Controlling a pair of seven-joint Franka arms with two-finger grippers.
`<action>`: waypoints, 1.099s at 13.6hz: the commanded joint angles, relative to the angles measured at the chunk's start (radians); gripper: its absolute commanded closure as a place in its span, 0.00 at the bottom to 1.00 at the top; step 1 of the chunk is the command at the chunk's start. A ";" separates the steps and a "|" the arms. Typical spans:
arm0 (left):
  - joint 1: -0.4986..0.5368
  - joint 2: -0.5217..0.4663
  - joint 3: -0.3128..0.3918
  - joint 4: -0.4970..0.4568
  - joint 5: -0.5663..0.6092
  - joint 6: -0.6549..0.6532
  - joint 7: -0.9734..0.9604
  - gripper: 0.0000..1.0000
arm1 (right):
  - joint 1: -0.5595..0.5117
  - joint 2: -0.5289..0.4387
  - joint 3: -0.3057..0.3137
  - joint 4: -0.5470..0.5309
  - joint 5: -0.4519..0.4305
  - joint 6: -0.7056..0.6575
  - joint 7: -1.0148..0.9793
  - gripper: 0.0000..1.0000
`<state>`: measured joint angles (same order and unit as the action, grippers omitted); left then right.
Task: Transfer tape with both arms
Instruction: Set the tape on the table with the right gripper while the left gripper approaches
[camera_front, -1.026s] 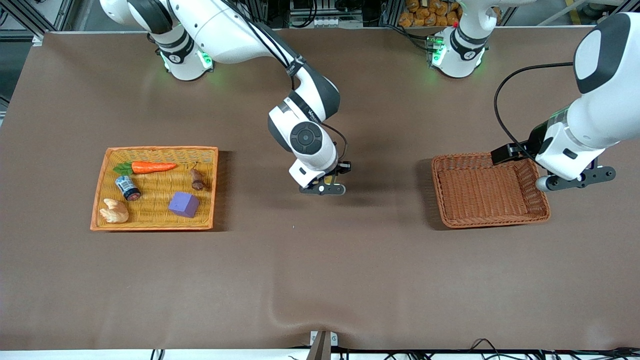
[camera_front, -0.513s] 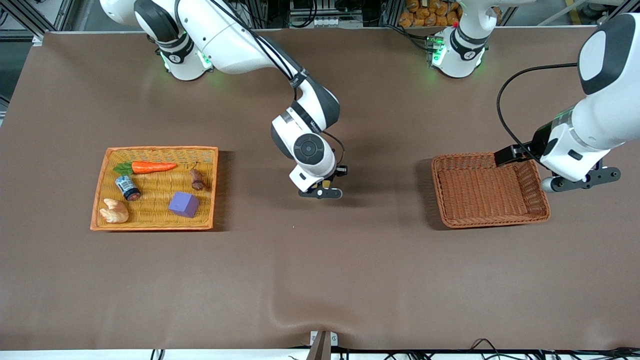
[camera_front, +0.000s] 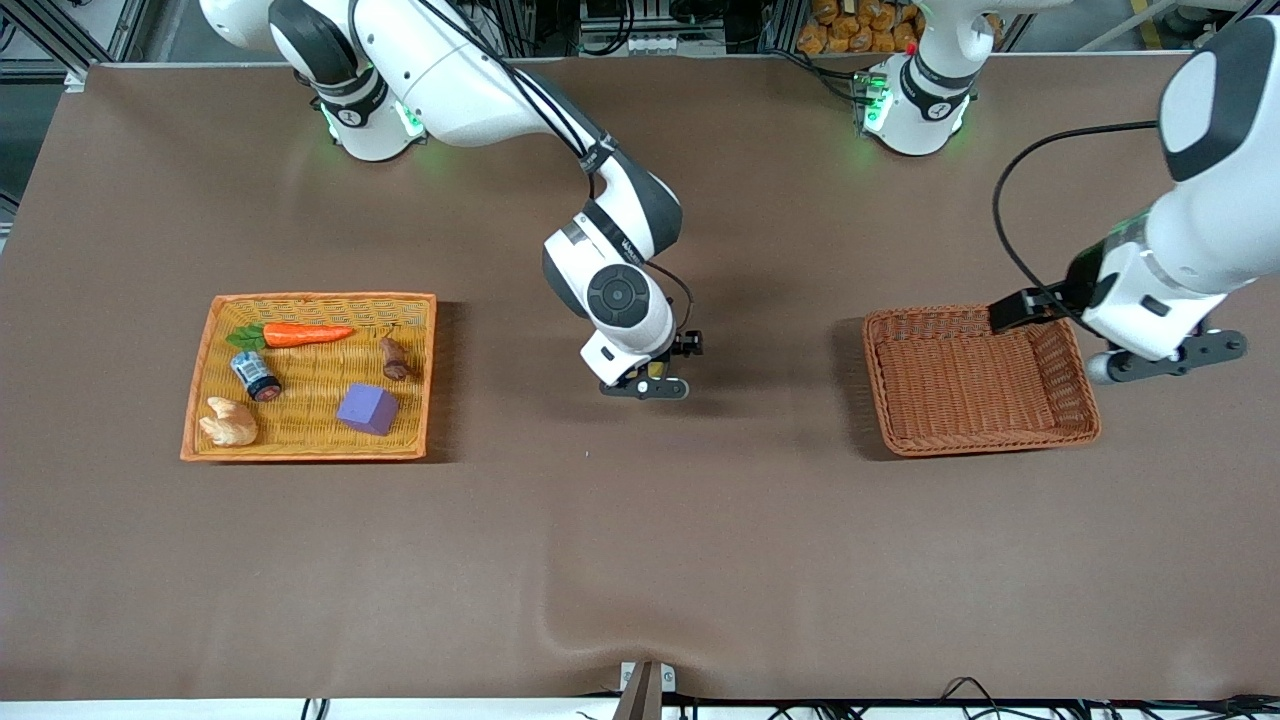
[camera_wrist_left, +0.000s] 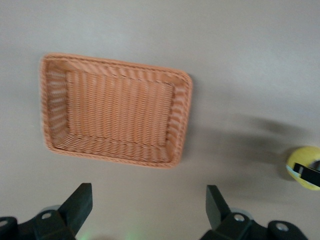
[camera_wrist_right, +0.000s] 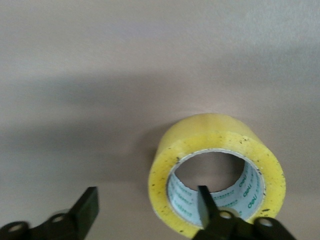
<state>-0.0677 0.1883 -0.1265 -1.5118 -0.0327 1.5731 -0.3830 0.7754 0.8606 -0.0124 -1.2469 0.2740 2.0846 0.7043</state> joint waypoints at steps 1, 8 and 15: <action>-0.082 0.068 -0.010 0.024 -0.024 0.028 -0.101 0.00 | -0.013 -0.078 0.000 0.006 0.001 -0.067 0.027 0.00; -0.312 0.184 -0.012 0.018 -0.036 0.237 -0.448 0.00 | -0.162 -0.320 0.000 -0.018 -0.006 -0.314 -0.046 0.00; -0.495 0.380 -0.010 0.016 -0.024 0.496 -0.688 0.00 | -0.315 -0.577 -0.006 -0.271 -0.095 -0.325 -0.136 0.00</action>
<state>-0.5209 0.5140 -0.1497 -1.5155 -0.0485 2.0202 -1.0261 0.5176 0.3837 -0.0331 -1.3928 0.1951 1.7408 0.6058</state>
